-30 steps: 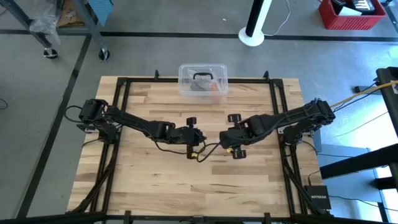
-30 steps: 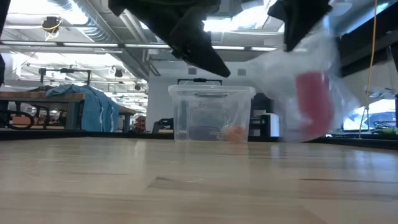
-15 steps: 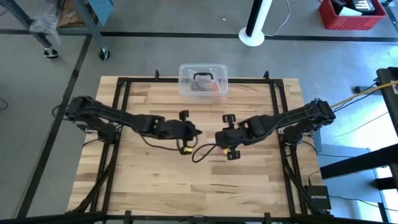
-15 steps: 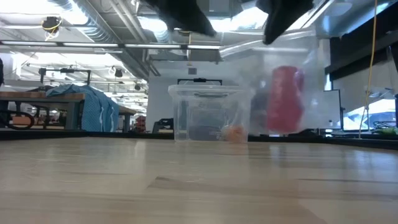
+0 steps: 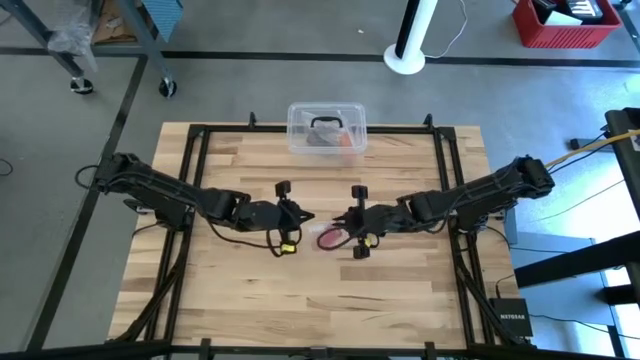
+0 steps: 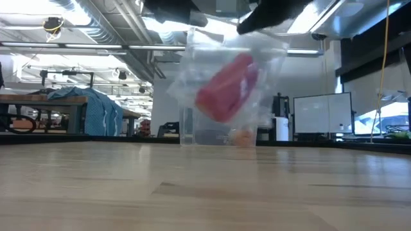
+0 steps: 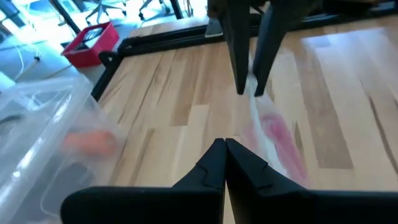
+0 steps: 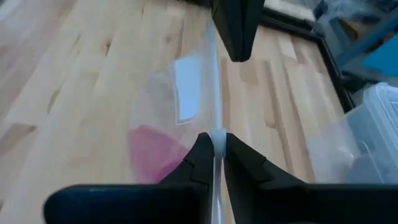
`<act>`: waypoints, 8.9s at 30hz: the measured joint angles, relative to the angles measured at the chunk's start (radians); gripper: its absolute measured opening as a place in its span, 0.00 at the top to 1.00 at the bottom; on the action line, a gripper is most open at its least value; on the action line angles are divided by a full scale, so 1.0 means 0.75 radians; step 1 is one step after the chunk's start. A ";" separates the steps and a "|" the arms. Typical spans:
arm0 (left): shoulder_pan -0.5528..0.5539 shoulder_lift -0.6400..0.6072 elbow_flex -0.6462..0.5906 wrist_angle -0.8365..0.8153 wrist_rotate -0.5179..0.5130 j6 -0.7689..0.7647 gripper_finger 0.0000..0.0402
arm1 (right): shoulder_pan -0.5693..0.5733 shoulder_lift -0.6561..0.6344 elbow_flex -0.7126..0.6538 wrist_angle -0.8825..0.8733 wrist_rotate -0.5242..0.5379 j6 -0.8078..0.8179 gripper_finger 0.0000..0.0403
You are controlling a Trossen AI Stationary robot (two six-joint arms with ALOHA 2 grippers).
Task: Roll bandage
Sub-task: Close the transparent zip lock bag
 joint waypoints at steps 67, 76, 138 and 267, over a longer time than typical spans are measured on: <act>0.076 0.290 -0.023 0.363 0.175 0.076 0.87 | 0.001 -0.004 -0.239 0.269 -0.036 0.004 0.92; 0.077 0.290 -0.023 0.373 0.175 0.085 0.99 | 0.000 -0.004 -0.239 0.281 -0.025 0.037 0.92; 0.054 0.290 -0.021 0.466 0.208 0.154 1.00 | -0.008 -0.137 -0.676 1.060 -0.104 -0.101 0.93; 0.108 0.395 0.084 0.458 0.218 0.092 1.00 | -0.009 -0.212 -0.482 0.460 -0.083 0.018 0.92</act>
